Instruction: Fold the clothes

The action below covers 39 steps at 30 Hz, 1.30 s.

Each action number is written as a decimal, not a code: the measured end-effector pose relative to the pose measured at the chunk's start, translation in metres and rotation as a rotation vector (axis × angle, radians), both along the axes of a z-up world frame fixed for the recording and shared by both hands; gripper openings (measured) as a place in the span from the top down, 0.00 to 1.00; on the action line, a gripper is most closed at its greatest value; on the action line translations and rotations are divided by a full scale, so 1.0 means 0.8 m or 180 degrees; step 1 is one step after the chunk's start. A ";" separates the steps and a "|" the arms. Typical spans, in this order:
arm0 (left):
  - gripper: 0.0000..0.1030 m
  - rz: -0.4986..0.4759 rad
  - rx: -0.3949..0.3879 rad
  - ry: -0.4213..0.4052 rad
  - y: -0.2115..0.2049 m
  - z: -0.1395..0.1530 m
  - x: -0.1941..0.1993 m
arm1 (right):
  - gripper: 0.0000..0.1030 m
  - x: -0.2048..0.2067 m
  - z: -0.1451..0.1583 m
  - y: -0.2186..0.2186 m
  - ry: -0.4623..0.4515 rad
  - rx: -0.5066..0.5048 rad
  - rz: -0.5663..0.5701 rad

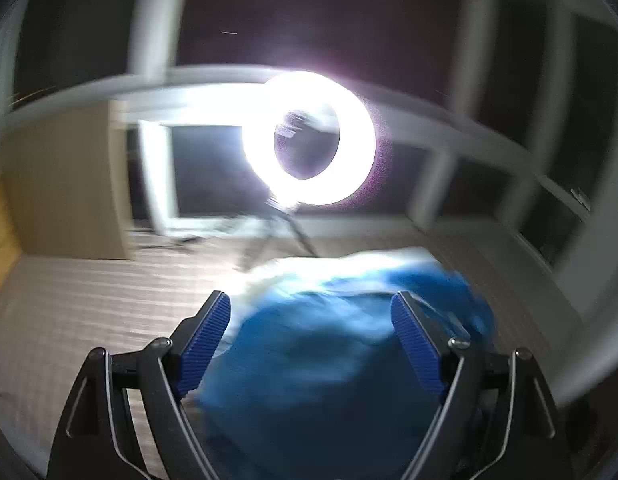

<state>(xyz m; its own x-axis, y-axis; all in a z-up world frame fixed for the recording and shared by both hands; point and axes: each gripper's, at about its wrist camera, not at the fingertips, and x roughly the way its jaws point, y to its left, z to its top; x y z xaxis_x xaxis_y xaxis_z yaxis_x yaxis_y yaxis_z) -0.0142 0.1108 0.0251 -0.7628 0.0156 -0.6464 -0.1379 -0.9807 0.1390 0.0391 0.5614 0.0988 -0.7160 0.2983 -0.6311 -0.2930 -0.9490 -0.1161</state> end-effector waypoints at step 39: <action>0.11 0.0516 0.0141 -0.0268 -0.097 -0.028 -0.025 | 0.97 -0.006 0.101 -0.074 0.0944 -0.0309 0.1028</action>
